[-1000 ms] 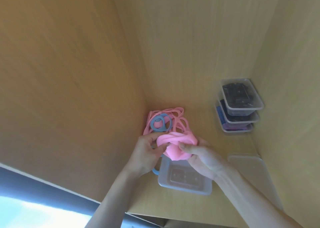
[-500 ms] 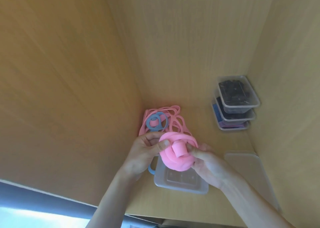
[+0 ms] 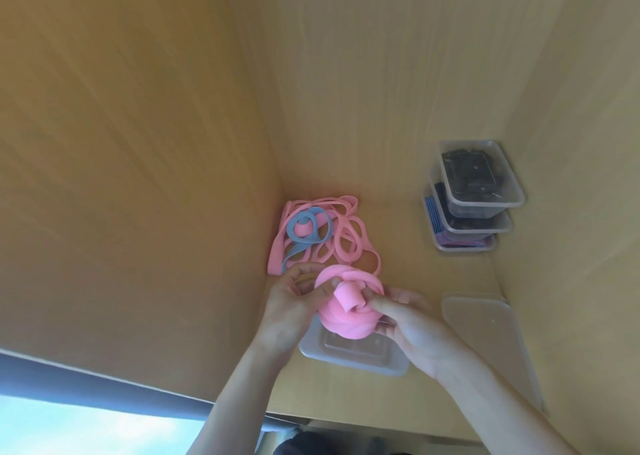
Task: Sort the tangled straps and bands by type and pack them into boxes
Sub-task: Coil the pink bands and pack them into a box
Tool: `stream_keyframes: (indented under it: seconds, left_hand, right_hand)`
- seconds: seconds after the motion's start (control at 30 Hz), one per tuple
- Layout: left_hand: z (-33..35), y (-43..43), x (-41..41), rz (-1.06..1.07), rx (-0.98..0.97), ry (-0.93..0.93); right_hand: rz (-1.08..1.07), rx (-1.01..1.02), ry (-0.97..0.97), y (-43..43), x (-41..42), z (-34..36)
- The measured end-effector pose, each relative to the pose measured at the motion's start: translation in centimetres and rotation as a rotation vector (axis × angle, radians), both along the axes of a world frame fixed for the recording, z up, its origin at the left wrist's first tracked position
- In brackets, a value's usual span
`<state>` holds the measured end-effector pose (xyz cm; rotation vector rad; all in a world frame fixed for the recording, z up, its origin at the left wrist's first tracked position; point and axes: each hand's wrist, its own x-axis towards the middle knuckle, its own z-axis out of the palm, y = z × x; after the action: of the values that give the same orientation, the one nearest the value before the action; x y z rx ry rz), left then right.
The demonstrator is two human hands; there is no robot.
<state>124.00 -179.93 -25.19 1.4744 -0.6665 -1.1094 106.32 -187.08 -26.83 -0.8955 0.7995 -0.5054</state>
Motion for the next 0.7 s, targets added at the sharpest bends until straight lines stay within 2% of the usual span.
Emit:
stream_keyframes:
  seconds: [0.2, 0.33, 0.43, 0.53, 0.63, 0.7]
  left_hand:
    - [-1.0, -0.1, -0.7, -0.008, 0.027, -0.183]
    - [-1.1, 0.7, -0.8, -0.05, -0.022, -0.135]
    - [-1.0, 1.4, -0.8, -0.104, -0.057, -0.166]
    - [-1.4, 2.3, -0.4, -0.148, -0.067, -0.388]
    - [-2.4, 3.1, 0.1, -0.198, -0.114, -0.632]
    - [-3.3, 3.3, -0.1, -0.252, -0.073, -0.68]
  right_hand:
    - [-0.133, -0.153, 0.26, 0.4, -0.2, -1.4]
    - [-0.142, -0.181, 0.361, 0.7, -0.4, -2.2]
    - [-0.142, -0.113, 0.374, 1.0, -0.6, -2.5]
    - [-0.141, -0.133, 0.416, 1.1, -0.7, -2.9]
    - [-0.105, -0.228, 0.551, 1.0, -0.5, -3.4]
    - [-0.076, -0.283, 0.629, 0.8, -0.2, -3.6]
